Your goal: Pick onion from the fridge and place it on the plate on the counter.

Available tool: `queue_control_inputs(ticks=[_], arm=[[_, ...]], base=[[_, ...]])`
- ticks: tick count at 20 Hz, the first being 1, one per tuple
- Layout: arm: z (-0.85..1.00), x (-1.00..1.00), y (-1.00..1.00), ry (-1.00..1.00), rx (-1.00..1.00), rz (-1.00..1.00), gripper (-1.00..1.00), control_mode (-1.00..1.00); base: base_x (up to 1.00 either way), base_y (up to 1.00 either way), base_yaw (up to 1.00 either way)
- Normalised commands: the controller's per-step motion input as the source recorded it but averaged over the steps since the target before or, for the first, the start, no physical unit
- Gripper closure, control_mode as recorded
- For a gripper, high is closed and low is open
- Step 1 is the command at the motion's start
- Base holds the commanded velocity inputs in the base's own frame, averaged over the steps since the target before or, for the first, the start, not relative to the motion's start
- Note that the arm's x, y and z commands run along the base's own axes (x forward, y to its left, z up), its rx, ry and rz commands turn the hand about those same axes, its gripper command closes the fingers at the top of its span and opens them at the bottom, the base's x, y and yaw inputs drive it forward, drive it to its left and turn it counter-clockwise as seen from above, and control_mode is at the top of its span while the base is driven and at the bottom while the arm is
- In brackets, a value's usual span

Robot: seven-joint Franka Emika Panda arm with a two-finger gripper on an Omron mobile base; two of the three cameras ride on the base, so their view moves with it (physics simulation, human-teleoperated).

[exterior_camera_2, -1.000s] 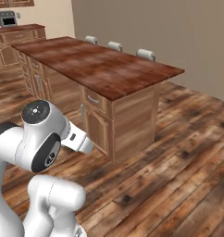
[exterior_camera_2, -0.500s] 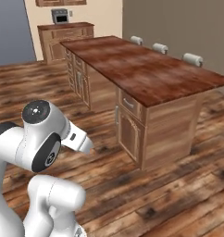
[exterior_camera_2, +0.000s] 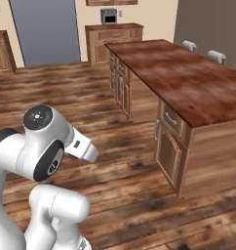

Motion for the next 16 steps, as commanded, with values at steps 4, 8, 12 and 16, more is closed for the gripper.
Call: queue_control_inputs(ticks=[4, 8, 12, 16], arm=[[0.00, 0.00, 0.00, 0.00, 0.00, 0.00, 1.00, 1.00], [0.00, 0.00, 0.00, 0.00, 0.00, 0.00, 1.00, 1.00], [0.00, 0.00, 0.00, 0.00, 0.00, 0.00, 1.00, 1.00], [0.00, 0.00, 0.00, 0.00, 0.00, 0.00, 1.00, 1.00]], base=[[0.35, 0.15, 0.35], [0.39, 0.09, 0.33], [0.44, 0.04, 0.31], [0.49, 0.03, 0.30]])
